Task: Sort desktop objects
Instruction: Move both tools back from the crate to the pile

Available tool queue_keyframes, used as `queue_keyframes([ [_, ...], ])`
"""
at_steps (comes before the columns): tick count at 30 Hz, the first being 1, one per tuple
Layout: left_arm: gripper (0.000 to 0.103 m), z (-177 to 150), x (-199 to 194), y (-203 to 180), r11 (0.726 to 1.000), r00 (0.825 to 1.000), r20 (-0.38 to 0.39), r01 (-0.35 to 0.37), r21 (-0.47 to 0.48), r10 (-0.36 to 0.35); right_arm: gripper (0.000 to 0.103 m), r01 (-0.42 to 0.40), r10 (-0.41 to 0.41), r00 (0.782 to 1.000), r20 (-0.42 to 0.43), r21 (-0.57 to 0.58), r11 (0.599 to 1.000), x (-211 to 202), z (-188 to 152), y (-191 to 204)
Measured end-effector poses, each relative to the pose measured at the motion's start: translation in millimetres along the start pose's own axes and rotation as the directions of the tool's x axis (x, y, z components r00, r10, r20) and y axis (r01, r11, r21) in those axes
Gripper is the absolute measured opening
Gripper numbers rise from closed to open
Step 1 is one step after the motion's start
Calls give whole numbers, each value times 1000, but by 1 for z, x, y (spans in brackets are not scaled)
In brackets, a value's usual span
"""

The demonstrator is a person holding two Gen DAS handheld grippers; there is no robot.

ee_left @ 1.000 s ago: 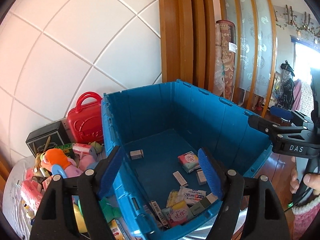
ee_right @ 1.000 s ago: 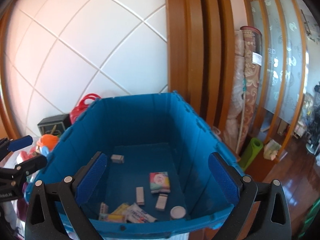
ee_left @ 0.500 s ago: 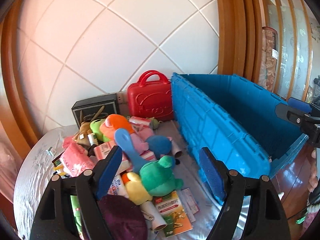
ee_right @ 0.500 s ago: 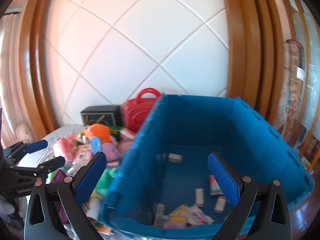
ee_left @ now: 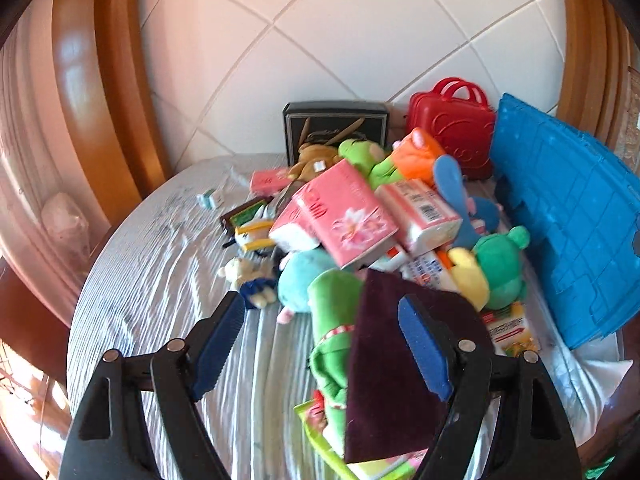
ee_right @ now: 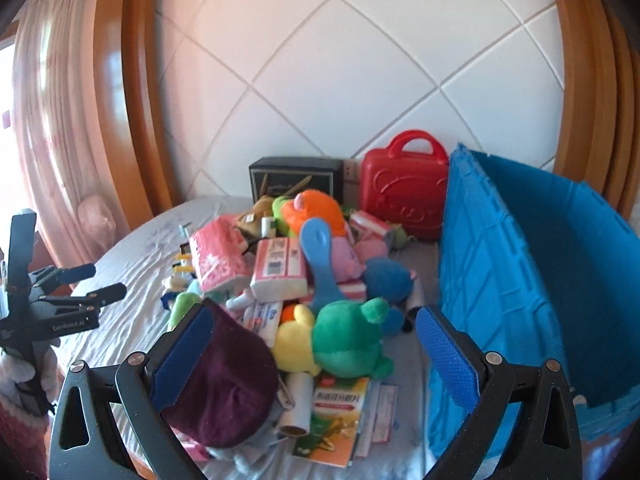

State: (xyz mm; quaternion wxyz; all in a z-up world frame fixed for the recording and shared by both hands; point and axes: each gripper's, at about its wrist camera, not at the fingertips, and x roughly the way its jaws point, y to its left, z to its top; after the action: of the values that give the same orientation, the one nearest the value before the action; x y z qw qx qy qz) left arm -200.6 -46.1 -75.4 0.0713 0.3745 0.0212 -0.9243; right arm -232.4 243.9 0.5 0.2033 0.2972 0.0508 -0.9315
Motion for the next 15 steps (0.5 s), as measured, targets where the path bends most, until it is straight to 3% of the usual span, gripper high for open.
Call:
queue_keyframes([
  [4,79,-33,26,23,1000,994,-108,-19,-18,17,103,4,-3,993,-121,9,1000,37,-26,13],
  [8,79,-62,48,30,999,979,-205,-19,-27,13,103,15,-5,971,-240,41,999,69,-54,13],
  [15,79,-81,58,32,998,965,-261,-16,-56,1,103,34,-1,937,-350,89,995,93,-86,2],
])
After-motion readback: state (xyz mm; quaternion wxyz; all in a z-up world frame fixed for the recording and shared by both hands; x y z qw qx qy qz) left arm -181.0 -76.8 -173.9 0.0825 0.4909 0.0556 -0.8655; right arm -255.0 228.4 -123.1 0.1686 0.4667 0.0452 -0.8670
